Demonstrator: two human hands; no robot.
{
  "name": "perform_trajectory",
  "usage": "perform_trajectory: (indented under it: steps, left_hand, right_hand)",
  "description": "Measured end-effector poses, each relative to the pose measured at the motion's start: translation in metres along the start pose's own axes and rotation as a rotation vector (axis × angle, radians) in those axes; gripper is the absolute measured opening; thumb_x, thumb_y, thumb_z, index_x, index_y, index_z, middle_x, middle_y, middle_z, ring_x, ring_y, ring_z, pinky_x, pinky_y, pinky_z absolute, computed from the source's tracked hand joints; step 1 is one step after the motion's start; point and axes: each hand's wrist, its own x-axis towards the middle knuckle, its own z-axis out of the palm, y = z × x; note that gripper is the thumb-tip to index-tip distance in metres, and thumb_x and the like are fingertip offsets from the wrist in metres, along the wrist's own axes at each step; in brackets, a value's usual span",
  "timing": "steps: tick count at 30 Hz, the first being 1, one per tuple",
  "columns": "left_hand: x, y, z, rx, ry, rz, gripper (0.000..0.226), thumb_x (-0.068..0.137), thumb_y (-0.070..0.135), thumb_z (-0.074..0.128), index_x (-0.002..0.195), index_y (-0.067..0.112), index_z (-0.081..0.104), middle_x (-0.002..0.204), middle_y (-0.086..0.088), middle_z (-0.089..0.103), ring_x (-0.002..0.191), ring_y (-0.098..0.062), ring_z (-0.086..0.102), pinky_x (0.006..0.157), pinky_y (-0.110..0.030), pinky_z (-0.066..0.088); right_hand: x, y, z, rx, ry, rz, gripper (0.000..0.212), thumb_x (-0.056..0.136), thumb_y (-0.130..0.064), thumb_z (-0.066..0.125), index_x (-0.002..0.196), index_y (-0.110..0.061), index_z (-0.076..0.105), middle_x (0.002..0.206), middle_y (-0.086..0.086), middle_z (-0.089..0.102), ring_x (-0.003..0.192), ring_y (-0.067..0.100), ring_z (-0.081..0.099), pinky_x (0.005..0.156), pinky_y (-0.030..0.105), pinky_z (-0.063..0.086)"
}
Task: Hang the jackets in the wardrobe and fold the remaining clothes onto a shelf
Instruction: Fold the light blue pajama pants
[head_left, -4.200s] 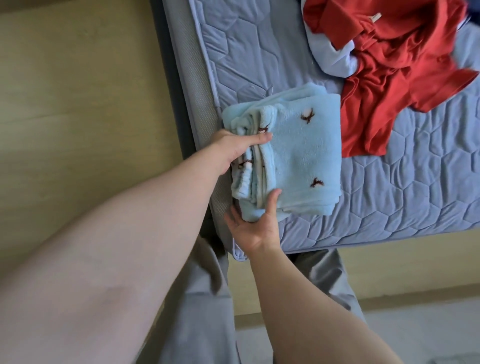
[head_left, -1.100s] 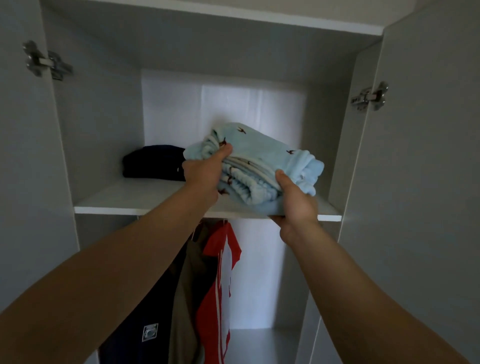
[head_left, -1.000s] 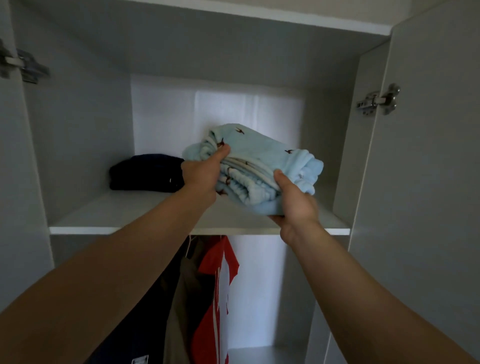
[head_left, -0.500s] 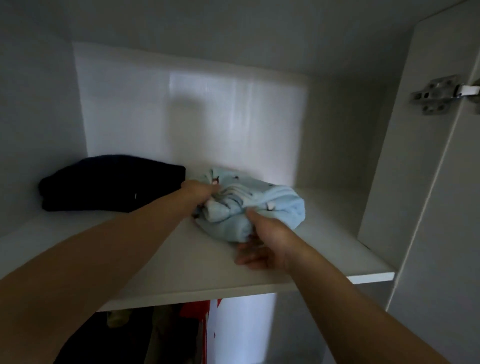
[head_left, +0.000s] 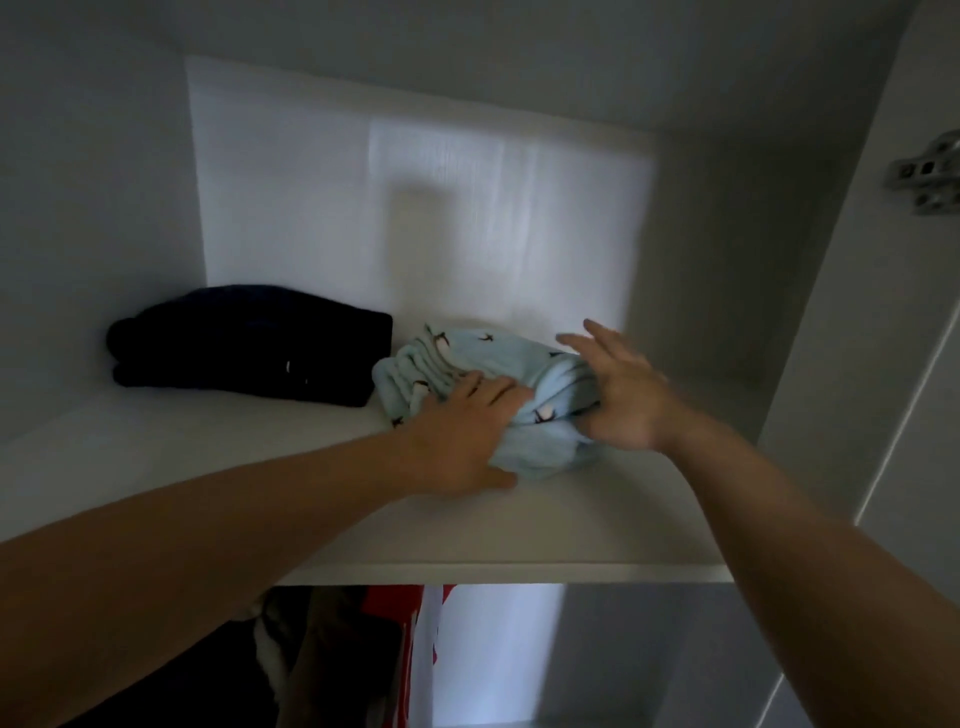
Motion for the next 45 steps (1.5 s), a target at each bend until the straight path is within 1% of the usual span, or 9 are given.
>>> perform_trajectory:
  steps: [3,8,13,19,28,33,41,43,45]
  left_hand:
    - [0.004,-0.042,-0.003,0.029,-0.014,0.087,0.096,0.09,0.048,0.07,0.161,0.026,0.01,0.168,0.0,0.011,0.155,-0.023,0.01,0.12,-0.053,0.023]
    - [0.006,-0.086,0.001,0.101,0.038,0.096,0.086,0.096,0.035,0.067,0.159,0.021,0.01,0.169,-0.004,0.008,0.155,-0.023,0.016,0.122,-0.042,0.023]
    - [0.022,-0.103,0.008,0.054,0.005,0.003,0.089,0.092,0.014,0.068,0.159,0.015,0.008,0.168,-0.008,0.01,0.153,-0.025,0.021,0.124,-0.036,0.016]
    - [0.047,-0.111,0.014,0.091,-0.059,-0.161,0.085,0.094,0.015,0.061,0.161,0.017,0.008,0.169,-0.006,0.007,0.145,-0.032,0.036,0.117,-0.042,0.032]
    - [0.074,-0.127,0.032,0.199,-0.045,-0.327,0.076,0.097,0.024,0.052,0.16,0.018,0.011,0.169,-0.007,0.006,0.135,-0.044,0.044,0.11,-0.063,0.034]
    - [0.082,-0.146,0.037,0.115,-0.006,-0.259,0.075,0.096,0.019,0.053,0.16,0.013,0.014,0.168,-0.011,0.009,0.137,-0.038,0.045,0.112,-0.051,0.037]
    - [0.085,-0.148,0.043,0.125,-0.06,-0.292,0.08,0.096,0.021,0.051,0.161,0.017,0.004,0.17,-0.008,-0.002,0.148,-0.04,0.027,0.118,-0.054,0.026]
    - [0.082,-0.143,0.037,0.107,-0.087,-0.305,0.082,0.097,0.022,0.05,0.161,0.02,0.0,0.17,-0.006,-0.006,0.151,-0.043,0.017,0.121,-0.056,0.02]
    - [0.076,-0.135,0.022,0.141,-0.122,-0.287,0.081,0.099,0.022,0.05,0.161,0.017,-0.002,0.169,-0.01,-0.007,0.152,-0.043,0.014,0.122,-0.055,0.018]
  right_hand:
    - [0.011,0.006,0.02,-0.037,-0.195,-0.112,0.095,0.073,-0.032,0.076,0.156,-0.035,0.028,0.161,0.0,0.029,0.147,0.027,0.029,0.12,0.041,0.03]
    - [0.026,-0.006,0.052,-0.065,-0.047,-0.139,0.089,0.08,-0.041,0.077,0.155,-0.03,0.031,0.151,0.006,0.041,0.138,0.029,0.042,0.114,0.038,0.038]
    - [0.051,-0.017,0.071,-0.183,-0.104,-0.102,0.081,0.089,-0.039,0.068,0.156,-0.026,0.024,0.158,0.009,0.031,0.144,0.033,0.031,0.113,0.048,0.039]
    - [0.08,-0.046,0.087,-0.355,-0.121,0.063,0.062,0.101,-0.03,0.048,0.156,-0.023,0.02,0.162,0.013,0.023,0.149,0.043,0.017,0.108,0.065,0.036]
    - [0.125,-0.06,0.123,-0.317,-0.043,0.113,0.052,0.106,-0.025,0.037,0.156,-0.018,0.023,0.157,0.019,0.025,0.144,0.054,0.022,0.112,0.061,0.034]
    - [0.143,-0.059,0.131,-0.288,-0.052,0.124,0.051,0.106,-0.024,0.035,0.155,-0.019,0.024,0.155,0.019,0.028,0.142,0.054,0.025,0.112,0.062,0.033]
    - [0.142,-0.048,0.136,-0.23,-0.105,0.104,0.062,0.105,-0.025,0.039,0.16,-0.017,0.01,0.164,0.018,0.011,0.148,0.052,0.012,0.117,0.063,0.024]
    - [0.137,-0.044,0.123,-0.16,-0.189,0.065,0.074,0.103,-0.022,0.044,0.161,-0.018,-0.001,0.167,0.017,-0.002,0.152,0.047,0.002,0.121,0.059,0.016]
    - [0.127,-0.043,0.101,-0.043,-0.239,0.048,0.085,0.101,-0.017,0.052,0.161,-0.017,-0.008,0.168,0.017,-0.005,0.153,0.043,0.006,0.123,0.051,0.015]
